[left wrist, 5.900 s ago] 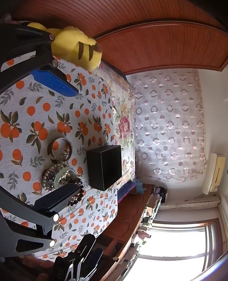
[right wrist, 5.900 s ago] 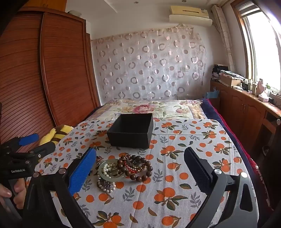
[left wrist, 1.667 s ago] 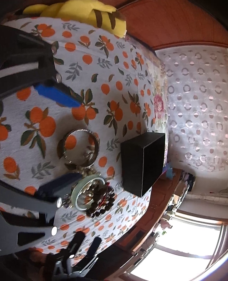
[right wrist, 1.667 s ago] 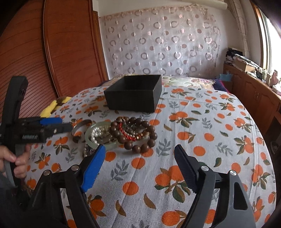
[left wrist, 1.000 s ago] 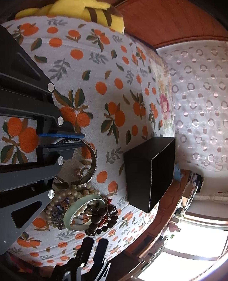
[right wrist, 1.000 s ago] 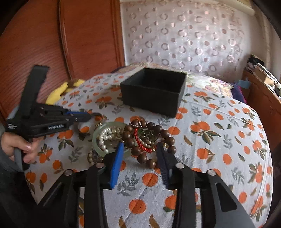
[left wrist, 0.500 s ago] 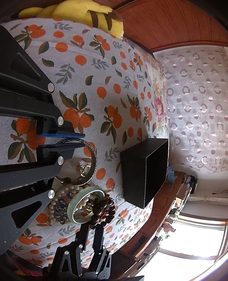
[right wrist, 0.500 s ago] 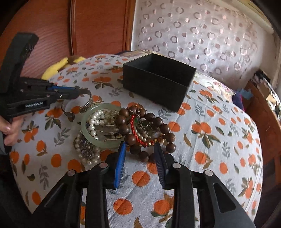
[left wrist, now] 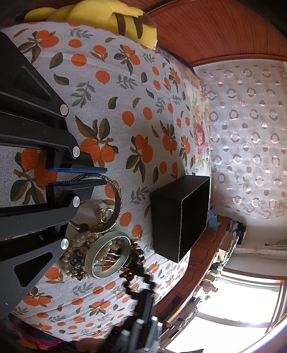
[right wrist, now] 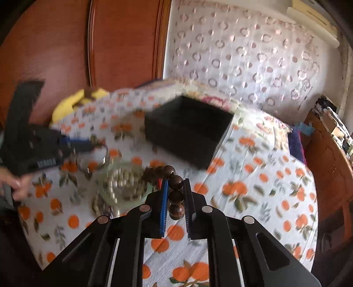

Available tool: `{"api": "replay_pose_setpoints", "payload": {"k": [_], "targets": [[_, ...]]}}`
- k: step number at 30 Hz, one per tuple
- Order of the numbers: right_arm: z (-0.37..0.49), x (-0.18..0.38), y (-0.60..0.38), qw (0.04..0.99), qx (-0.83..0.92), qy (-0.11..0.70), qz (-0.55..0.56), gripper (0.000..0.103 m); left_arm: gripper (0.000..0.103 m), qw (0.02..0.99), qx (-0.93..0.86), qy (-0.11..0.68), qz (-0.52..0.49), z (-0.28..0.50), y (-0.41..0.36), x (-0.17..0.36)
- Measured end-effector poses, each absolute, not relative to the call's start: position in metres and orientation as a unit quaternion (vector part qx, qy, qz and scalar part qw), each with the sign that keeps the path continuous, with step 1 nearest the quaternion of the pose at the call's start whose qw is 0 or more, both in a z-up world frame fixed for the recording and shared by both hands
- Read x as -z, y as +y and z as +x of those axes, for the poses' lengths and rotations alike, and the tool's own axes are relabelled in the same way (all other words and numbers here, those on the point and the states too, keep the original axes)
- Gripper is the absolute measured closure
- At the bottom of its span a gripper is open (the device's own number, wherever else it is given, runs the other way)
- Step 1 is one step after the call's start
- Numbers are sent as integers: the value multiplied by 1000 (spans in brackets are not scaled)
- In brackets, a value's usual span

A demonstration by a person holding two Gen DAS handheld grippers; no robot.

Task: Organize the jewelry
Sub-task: 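Carry the silver bangle and bead bracelet over the black box with both tools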

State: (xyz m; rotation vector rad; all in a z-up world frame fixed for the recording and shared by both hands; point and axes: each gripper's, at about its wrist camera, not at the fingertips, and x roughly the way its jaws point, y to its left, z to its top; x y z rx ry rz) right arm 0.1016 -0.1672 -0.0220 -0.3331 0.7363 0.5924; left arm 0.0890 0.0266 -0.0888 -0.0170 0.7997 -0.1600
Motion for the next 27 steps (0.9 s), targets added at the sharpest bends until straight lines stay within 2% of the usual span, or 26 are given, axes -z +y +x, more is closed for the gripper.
{"api": "replay_pose_setpoints", "payload": {"k": [13, 27], "targets": [[92, -52, -178, 898, -314, 282, -122, 88, 99, 920, 78, 384, -10, 89, 28, 84], [117, -45, -185, 897, -304, 300, -113, 88, 99, 936, 82, 342, -1, 99, 16, 48]]}}
